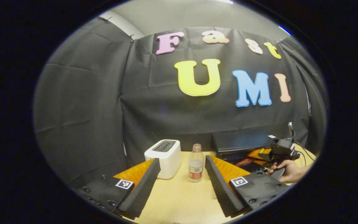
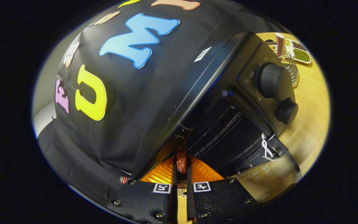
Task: Open the electric oven with the left hand, put the food in, and close the electric oven.
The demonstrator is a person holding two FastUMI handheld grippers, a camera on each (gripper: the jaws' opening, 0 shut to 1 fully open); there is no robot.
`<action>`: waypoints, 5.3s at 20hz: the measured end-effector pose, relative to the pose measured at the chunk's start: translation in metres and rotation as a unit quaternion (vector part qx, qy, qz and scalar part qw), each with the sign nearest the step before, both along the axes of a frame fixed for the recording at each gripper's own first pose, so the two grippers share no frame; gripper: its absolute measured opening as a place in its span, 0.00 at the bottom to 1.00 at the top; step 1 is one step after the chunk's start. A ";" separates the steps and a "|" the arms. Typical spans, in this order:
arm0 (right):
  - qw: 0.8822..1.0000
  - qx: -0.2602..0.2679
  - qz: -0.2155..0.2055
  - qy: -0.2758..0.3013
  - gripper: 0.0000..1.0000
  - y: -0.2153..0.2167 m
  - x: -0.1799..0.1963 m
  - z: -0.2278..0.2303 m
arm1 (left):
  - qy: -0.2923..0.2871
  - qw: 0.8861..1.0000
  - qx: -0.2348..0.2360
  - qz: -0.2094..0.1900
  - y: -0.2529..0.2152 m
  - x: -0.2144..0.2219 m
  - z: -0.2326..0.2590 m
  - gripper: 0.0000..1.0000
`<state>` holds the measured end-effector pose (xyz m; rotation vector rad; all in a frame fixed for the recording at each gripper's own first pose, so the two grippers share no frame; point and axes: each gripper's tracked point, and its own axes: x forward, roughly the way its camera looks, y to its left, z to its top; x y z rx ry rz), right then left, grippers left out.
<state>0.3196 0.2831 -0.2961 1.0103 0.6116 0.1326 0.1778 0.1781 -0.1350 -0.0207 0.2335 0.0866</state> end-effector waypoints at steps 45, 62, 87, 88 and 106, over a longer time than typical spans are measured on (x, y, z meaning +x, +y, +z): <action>0.858 -0.468 -0.037 -0.207 0.98 -0.225 -0.161 0.177 | 0.122 0.975 -0.061 -0.174 -0.225 -0.020 -0.120 0.94; 0.816 -0.543 -0.118 -0.159 0.98 -0.316 -0.222 0.199 | 0.290 0.937 -0.053 -0.185 -0.280 -0.017 -0.252 1.00; 0.827 -0.531 -0.099 -0.157 0.98 -0.312 -0.221 0.192 | 0.177 0.972 -0.018 -0.156 -0.267 0.000 -0.194 0.98; 0.827 -0.531 -0.098 -0.157 0.98 -0.312 -0.221 0.192 | 0.169 0.973 -0.021 -0.155 -0.267 0.003 -0.189 1.00; 0.835 -0.523 -0.106 -0.136 0.98 -0.322 -0.229 0.186 | 0.085 0.984 -0.034 -0.151 -0.267 0.047 -0.111 1.00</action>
